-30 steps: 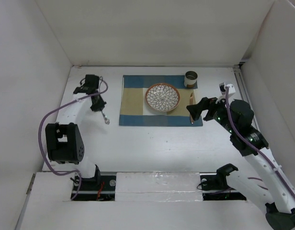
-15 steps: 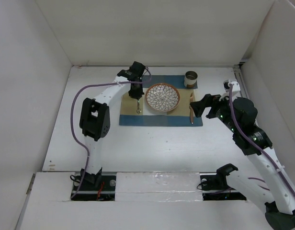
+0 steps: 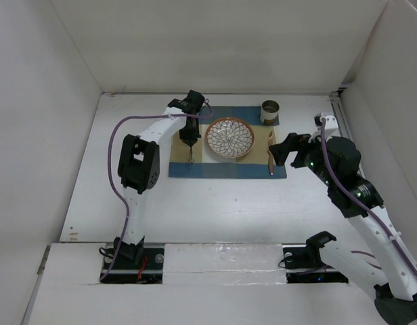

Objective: Set the dinner table for one person

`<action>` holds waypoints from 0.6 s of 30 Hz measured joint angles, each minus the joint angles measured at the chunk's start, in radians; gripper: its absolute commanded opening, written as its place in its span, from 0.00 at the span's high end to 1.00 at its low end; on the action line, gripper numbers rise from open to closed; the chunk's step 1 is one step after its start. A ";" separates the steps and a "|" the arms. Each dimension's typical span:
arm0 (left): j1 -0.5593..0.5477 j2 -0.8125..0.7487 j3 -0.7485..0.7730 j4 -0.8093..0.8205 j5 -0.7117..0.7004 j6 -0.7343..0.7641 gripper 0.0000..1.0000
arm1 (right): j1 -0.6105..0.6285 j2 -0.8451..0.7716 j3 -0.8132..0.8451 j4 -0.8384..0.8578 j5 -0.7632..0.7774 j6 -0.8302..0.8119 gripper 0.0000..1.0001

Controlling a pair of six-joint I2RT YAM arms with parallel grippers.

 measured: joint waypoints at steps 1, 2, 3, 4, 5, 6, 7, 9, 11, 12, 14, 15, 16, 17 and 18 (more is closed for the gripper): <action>0.002 0.000 -0.002 0.001 0.002 0.000 1.00 | 0.000 0.003 0.000 0.000 0.000 0.000 0.00; 0.005 0.000 -0.004 0.005 0.002 0.000 1.00 | 0.000 0.005 0.000 0.000 -0.001 0.000 0.00; 0.009 0.000 -0.008 0.011 0.004 0.000 1.00 | 0.000 0.007 0.000 0.000 -0.001 0.000 0.00; 0.014 0.000 -0.016 0.018 0.006 -0.002 1.00 | 0.000 0.008 0.000 0.000 -0.001 0.000 0.00; 0.018 0.000 -0.024 0.022 0.008 -0.003 1.00 | 0.000 0.008 0.000 0.000 -0.001 0.000 0.00; 0.023 0.000 -0.036 0.031 0.008 -0.003 1.00 | 0.000 0.008 0.000 0.000 -0.001 0.000 0.00; 0.025 0.000 -0.047 0.035 0.009 -0.003 1.00 | 0.000 0.009 0.000 0.000 -0.001 0.000 0.00; 0.033 0.000 -0.066 0.042 0.011 -0.003 1.00 | 0.000 0.010 0.000 0.000 -0.001 0.000 0.00; 0.037 0.000 -0.080 0.048 0.013 -0.006 1.00 | 0.000 0.014 0.000 0.000 -0.001 0.000 0.00; 0.037 0.000 -0.086 0.053 0.016 -0.007 1.00 | 0.000 0.015 0.000 0.000 -0.001 0.000 0.00; 0.035 0.000 -0.095 0.061 0.019 -0.008 1.00 | 0.000 0.016 0.000 -0.001 -0.001 0.000 0.00; 0.035 0.000 -0.099 0.066 0.021 -0.008 1.00 | 0.000 0.015 0.000 -0.001 -0.001 0.000 0.00; 0.035 0.000 -0.102 0.069 0.022 -0.010 1.00 | 0.000 0.015 0.000 -0.001 -0.001 0.000 0.00; 0.035 0.001 -0.104 0.072 0.024 -0.010 1.00 | 0.000 0.015 0.000 -0.001 -0.001 0.000 0.00; 0.035 0.002 -0.104 0.074 0.028 -0.010 1.00 | 0.000 0.015 0.000 -0.001 -0.001 0.000 0.00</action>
